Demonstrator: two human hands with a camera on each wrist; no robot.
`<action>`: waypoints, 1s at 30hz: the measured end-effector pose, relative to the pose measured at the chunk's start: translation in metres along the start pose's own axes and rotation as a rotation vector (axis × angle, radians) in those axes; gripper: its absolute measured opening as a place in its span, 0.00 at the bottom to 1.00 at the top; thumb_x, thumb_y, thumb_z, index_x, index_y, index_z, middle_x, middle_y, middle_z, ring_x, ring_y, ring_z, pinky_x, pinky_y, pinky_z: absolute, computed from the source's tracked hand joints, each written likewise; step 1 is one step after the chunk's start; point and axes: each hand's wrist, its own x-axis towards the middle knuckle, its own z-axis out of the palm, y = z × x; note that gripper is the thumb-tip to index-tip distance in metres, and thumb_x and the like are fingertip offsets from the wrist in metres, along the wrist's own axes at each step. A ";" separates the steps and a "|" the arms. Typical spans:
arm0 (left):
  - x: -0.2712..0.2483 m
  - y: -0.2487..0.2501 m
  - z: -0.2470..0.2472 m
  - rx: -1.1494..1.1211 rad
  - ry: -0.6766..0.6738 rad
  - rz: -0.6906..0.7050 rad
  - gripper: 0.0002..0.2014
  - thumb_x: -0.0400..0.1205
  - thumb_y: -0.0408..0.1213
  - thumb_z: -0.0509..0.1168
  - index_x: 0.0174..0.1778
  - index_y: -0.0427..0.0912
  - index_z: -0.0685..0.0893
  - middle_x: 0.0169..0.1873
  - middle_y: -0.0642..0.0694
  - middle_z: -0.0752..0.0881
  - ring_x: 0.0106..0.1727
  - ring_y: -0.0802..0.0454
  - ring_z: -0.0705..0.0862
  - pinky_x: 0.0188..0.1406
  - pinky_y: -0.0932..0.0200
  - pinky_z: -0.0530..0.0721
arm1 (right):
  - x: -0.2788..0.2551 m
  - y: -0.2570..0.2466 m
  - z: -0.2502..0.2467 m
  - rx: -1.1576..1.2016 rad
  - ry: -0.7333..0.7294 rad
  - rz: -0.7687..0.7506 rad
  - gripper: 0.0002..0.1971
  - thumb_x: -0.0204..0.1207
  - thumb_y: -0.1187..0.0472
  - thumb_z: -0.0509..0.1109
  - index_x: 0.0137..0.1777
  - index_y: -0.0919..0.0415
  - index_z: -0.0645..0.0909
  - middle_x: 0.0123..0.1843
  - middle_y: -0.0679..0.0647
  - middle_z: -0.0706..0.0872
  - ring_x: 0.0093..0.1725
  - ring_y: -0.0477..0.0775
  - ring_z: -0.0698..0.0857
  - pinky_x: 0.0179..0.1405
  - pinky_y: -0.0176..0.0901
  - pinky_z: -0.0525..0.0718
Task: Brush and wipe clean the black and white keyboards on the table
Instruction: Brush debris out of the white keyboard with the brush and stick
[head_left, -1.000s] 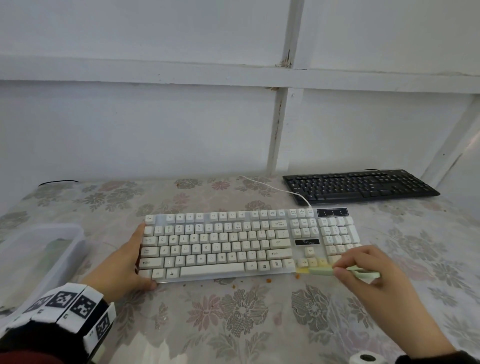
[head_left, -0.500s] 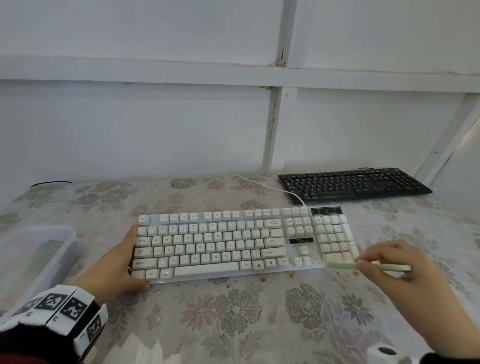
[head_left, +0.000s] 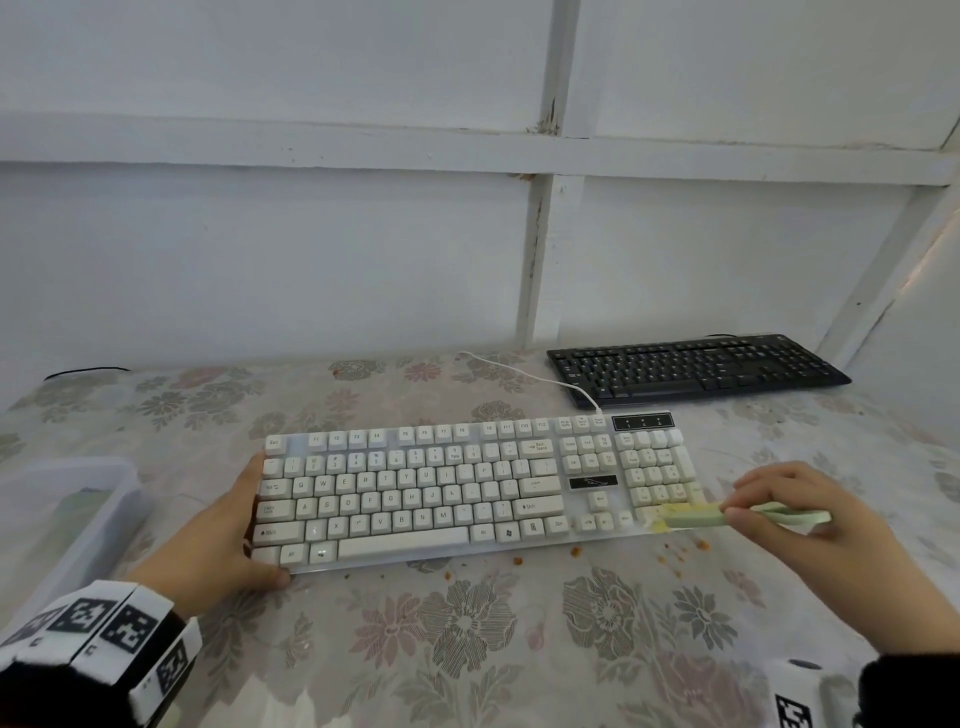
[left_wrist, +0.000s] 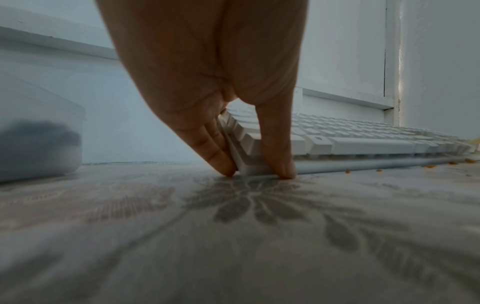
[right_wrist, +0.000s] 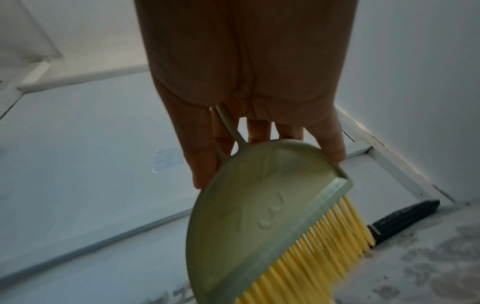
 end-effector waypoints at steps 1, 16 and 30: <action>-0.001 0.001 0.000 -0.001 0.001 0.000 0.54 0.63 0.31 0.80 0.67 0.70 0.48 0.51 0.67 0.78 0.48 0.70 0.80 0.40 0.75 0.75 | 0.000 -0.001 0.000 0.037 -0.008 0.011 0.09 0.65 0.41 0.76 0.36 0.44 0.87 0.48 0.39 0.83 0.48 0.38 0.81 0.38 0.24 0.74; -0.003 0.007 0.000 0.014 0.009 -0.024 0.55 0.64 0.29 0.80 0.70 0.67 0.46 0.48 0.67 0.78 0.45 0.70 0.79 0.37 0.74 0.74 | -0.007 -0.029 -0.006 -0.052 0.061 -0.056 0.11 0.68 0.63 0.77 0.36 0.43 0.86 0.45 0.41 0.84 0.45 0.42 0.81 0.41 0.30 0.76; -0.003 0.008 -0.001 0.020 0.015 0.000 0.53 0.64 0.30 0.80 0.64 0.72 0.47 0.48 0.66 0.78 0.44 0.70 0.80 0.36 0.74 0.75 | -0.014 -0.084 0.049 -0.180 -0.201 0.120 0.13 0.78 0.42 0.61 0.48 0.43 0.85 0.40 0.45 0.86 0.41 0.43 0.83 0.39 0.37 0.78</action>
